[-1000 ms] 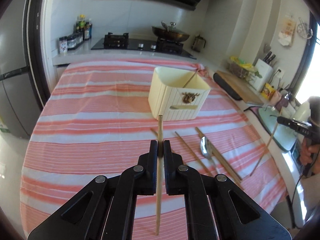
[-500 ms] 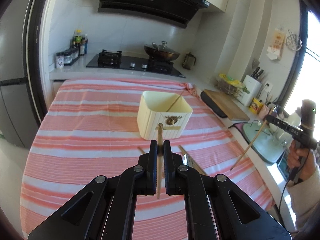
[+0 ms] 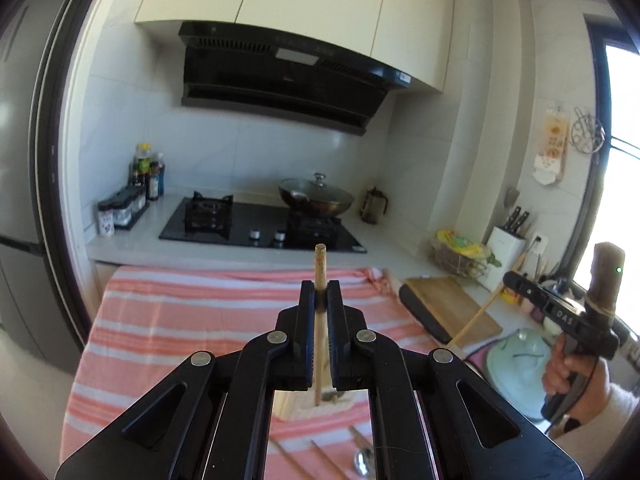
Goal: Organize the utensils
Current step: 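Lower both chopsticks into the white box and open both tools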
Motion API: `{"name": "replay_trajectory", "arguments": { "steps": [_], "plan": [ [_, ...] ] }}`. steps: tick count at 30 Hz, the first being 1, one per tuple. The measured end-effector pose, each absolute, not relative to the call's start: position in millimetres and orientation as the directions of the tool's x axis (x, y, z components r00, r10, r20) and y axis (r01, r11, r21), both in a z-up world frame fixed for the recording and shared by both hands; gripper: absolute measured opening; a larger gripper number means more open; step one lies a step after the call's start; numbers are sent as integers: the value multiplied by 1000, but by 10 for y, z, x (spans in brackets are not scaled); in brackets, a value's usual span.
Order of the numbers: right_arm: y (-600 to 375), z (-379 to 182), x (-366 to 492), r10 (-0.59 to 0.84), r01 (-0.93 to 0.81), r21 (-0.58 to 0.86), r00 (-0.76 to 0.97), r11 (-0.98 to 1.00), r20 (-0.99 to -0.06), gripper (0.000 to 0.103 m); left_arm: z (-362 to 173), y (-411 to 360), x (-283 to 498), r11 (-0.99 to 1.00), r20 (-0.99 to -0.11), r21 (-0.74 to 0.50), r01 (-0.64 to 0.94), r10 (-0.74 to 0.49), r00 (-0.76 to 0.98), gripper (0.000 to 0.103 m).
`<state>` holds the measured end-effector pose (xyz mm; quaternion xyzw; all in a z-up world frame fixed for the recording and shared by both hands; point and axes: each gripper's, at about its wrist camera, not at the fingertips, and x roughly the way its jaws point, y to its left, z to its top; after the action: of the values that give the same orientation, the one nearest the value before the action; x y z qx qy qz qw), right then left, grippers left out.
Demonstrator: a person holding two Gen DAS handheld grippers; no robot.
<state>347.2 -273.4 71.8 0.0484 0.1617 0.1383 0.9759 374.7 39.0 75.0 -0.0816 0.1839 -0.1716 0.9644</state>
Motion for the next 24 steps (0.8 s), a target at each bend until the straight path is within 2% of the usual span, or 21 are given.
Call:
{"name": "replay_trajectory", "arguments": {
  "steps": [4, 7, 9, 19, 21, 22, 23, 24],
  "plan": [
    [-2537, 689, 3841, 302, -270, 157, 921, 950, -247, 6, 586, 190, 4230, 942, -353, -203, 267, -325, 878, 4],
    [-2359, 497, 4149, 301, -271, 140, 913, 952, -276, 6, 332, 83, 4531, 945, -412, -208, 251, -317, 854, 4],
    [-2270, 314, 4355, 305, -274, 139, 892, 952, -333, 6, 150, 64, 4698, 946, -455, -220, 240, -317, 832, 4],
    [-2160, -624, 5268, 412, -234, 345, 629, 909, -659, 8, -516, -117, 5226, 932, -685, -268, 242, -361, 632, 5],
    [-2105, -773, 5355, 391, -216, 330, 601, 919, -697, 11, -587, -140, 5193, 931, -699, -275, 240, -365, 615, 21],
    [-2077, -802, 5355, 369, -217, 300, 609, 929, -702, 26, -614, -131, 5150, 930, -703, -279, 238, -367, 609, 45],
    [-2050, -807, 5324, 347, -227, 263, 629, 938, -696, 37, -636, -131, 5103, 933, -703, -276, 233, -361, 613, 64],
    [-2036, -794, 5257, 336, -244, 231, 656, 942, -676, 53, -646, -109, 5028, 936, -701, -267, 230, -352, 620, 68]
  ]
}}
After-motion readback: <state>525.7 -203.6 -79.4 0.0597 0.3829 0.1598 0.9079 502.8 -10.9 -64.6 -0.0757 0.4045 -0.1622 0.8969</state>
